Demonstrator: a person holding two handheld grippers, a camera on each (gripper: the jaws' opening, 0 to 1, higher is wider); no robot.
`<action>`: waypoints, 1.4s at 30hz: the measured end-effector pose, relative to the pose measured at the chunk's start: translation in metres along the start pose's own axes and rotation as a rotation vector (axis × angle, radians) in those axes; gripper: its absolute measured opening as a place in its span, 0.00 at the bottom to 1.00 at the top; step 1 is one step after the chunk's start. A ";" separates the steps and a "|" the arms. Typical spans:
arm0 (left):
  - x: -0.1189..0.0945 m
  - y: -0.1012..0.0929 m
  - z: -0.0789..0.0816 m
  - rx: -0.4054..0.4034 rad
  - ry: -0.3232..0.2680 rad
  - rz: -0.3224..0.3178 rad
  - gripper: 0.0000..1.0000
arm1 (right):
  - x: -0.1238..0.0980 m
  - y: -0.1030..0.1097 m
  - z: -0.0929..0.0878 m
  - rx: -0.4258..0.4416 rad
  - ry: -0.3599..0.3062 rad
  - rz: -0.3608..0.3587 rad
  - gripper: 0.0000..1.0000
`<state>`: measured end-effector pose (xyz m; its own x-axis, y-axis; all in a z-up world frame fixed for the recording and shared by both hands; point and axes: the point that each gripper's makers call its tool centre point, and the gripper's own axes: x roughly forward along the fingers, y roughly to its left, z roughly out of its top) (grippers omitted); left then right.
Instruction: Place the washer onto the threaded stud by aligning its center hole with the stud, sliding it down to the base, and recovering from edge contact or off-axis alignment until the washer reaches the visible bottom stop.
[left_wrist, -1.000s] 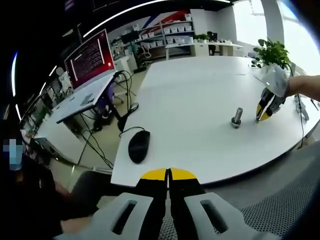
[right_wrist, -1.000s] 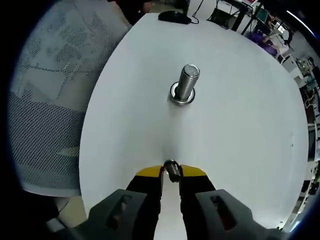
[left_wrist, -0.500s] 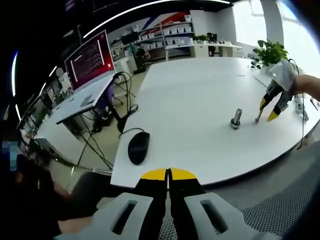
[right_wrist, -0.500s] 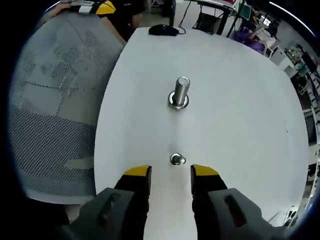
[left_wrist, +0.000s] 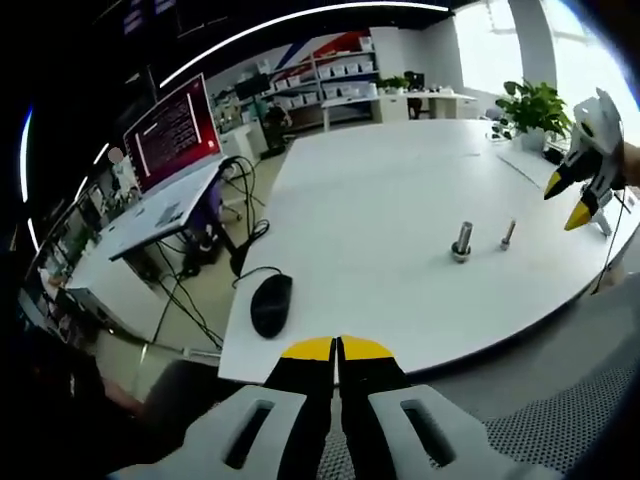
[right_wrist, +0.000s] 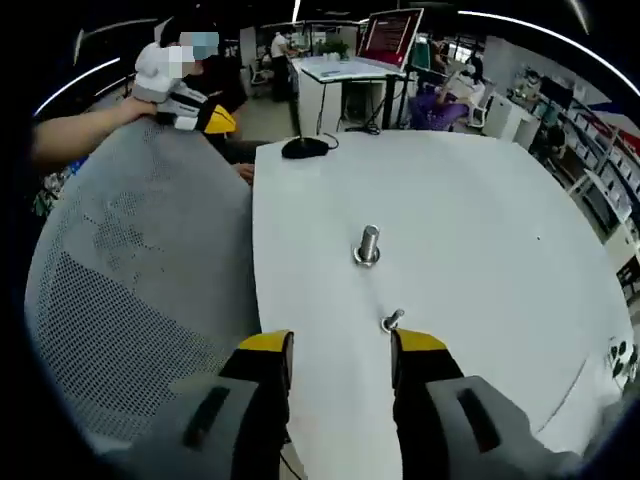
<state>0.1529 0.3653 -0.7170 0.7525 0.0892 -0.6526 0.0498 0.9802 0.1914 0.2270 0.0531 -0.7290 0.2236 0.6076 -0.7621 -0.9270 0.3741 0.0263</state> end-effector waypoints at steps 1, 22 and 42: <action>-0.001 -0.001 0.001 0.003 -0.007 -0.003 0.00 | -0.005 0.004 0.002 0.054 -0.035 -0.004 0.42; -0.022 -0.052 0.006 0.056 -0.109 -0.302 0.00 | -0.055 0.078 -0.014 0.632 -0.400 -0.141 0.44; -0.027 -0.066 0.002 0.093 -0.092 -0.473 0.02 | -0.052 0.093 -0.012 0.604 -0.321 -0.311 0.35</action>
<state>0.1304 0.2982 -0.7105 0.6878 -0.3822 -0.6172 0.4555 0.8892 -0.0430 0.1253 0.0480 -0.6952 0.6105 0.5512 -0.5687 -0.5011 0.8249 0.2616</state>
